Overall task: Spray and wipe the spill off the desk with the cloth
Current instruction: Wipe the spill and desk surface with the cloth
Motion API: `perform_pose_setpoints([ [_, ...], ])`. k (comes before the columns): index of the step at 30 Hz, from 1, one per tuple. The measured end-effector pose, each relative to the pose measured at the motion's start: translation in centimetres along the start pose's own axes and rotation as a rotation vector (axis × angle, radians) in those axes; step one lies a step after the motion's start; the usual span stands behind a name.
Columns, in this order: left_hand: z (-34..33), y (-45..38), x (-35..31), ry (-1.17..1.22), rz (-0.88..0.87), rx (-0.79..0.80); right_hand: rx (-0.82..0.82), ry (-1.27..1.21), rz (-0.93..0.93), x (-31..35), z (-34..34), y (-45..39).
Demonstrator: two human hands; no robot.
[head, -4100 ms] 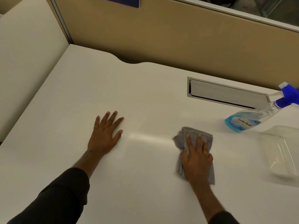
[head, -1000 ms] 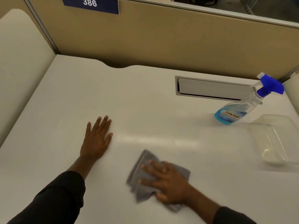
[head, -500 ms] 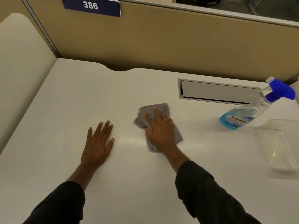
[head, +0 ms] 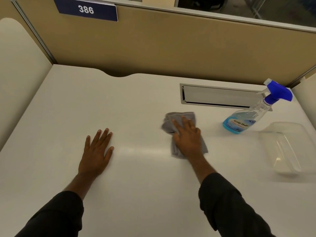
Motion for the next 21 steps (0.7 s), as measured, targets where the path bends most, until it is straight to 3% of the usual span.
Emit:
perform_pose_setpoints([
  [3,0.0,0.1,0.0,0.001,-0.004,-0.007,-0.014,0.008,-0.115,-4.4,-0.1,3.3],
  [7,-0.1,0.1,0.0,-0.005,-0.01,-0.019,-0.002,-0.011,-0.194,-4.6,-1.1,10.6],
  [14,-0.2,0.0,0.0,-0.016,0.001,-0.018,0.046,-0.065,0.08,9.5,-3.5,18.4],
  [17,-0.4,0.0,0.2,-0.029,0.005,-0.006,0.052,-0.129,0.224,16.2,-4.2,17.0],
  [21,-0.4,-0.1,0.2,-0.023,-0.003,0.002,0.053,-0.206,0.243,19.0,-3.4,10.7],
])
Point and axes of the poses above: each hand's wrist, its own y-axis away from the middle knuckle, its own z-axis out of the back of the hand, x = y × z, the point moved 8 cm from there along -y, towards the middle knuckle, and after that the axes turned 2 degrees about -x, right-handed, at the moved point
